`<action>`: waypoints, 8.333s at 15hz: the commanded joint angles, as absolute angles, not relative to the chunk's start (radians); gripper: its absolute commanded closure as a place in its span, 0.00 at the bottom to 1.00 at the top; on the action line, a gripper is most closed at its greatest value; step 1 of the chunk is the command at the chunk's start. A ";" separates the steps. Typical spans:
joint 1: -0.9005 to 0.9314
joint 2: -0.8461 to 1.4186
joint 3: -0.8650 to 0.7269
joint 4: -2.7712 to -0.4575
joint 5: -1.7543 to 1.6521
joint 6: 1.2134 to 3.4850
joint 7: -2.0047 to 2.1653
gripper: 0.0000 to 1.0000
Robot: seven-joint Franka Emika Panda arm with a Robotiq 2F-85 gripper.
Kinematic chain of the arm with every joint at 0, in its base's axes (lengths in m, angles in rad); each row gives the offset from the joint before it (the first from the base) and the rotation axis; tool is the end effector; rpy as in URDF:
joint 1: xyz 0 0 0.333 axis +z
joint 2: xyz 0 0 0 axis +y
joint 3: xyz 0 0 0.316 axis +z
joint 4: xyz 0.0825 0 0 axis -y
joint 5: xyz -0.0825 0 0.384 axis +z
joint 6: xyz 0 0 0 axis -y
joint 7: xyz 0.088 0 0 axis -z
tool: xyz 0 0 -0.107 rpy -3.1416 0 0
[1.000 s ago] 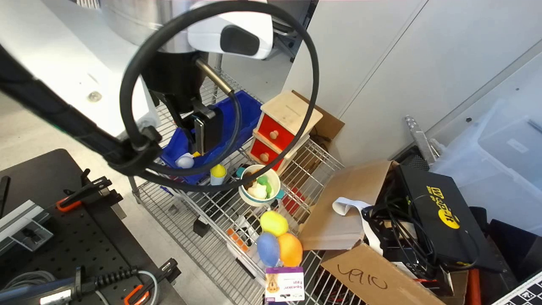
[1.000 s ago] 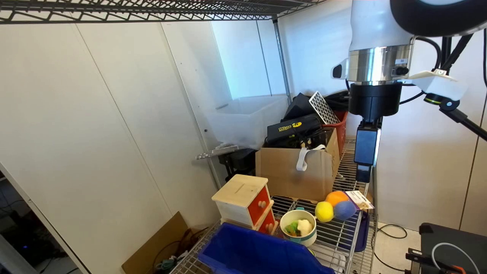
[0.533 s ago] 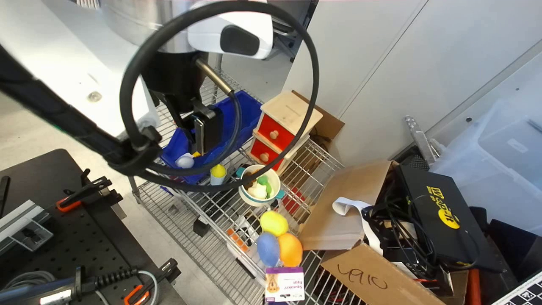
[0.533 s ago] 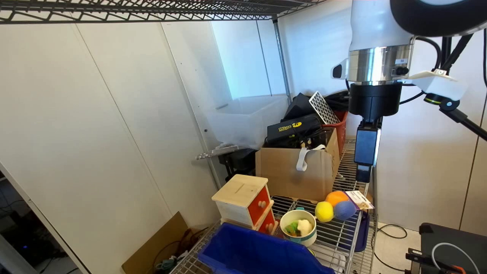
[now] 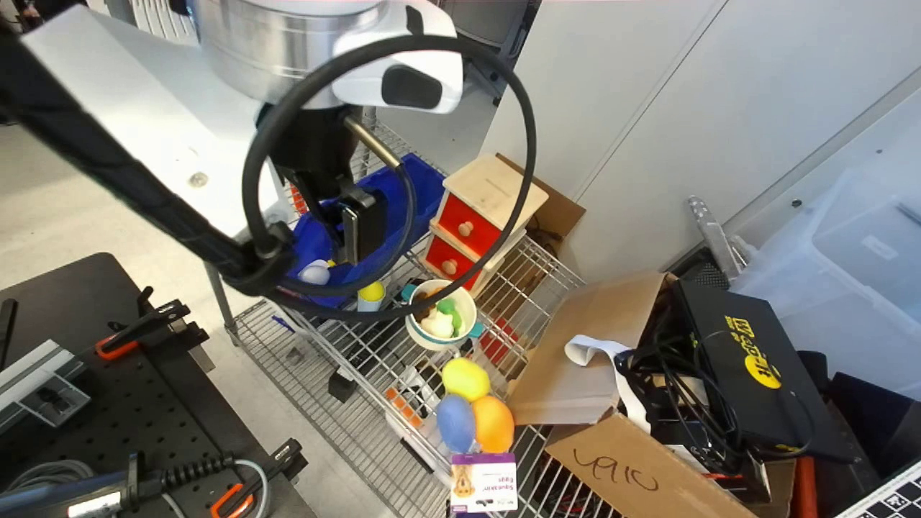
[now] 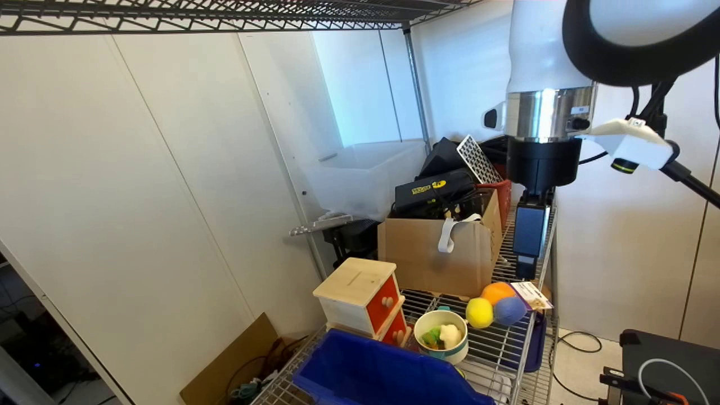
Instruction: Move the brown toy from the bowl to the blue trailer
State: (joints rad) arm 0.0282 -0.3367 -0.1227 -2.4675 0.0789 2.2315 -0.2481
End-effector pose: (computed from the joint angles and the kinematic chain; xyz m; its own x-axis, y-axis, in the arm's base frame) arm 0.4394 -0.0400 0.4259 0.9872 0.1073 0.1179 0.1172 -0.9898 -0.0804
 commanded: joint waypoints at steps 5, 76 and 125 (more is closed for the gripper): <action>0.004 -0.079 -0.104 -2.393 0.064 2.475 -0.240 0.00; -0.074 0.694 -0.039 -1.758 -0.048 2.434 -0.042 0.00; -0.041 0.909 -0.085 -1.504 -0.065 2.324 0.064 1.00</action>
State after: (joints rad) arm -0.0451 0.9031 -0.0787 -1.5293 -0.0706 2.3448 0.0460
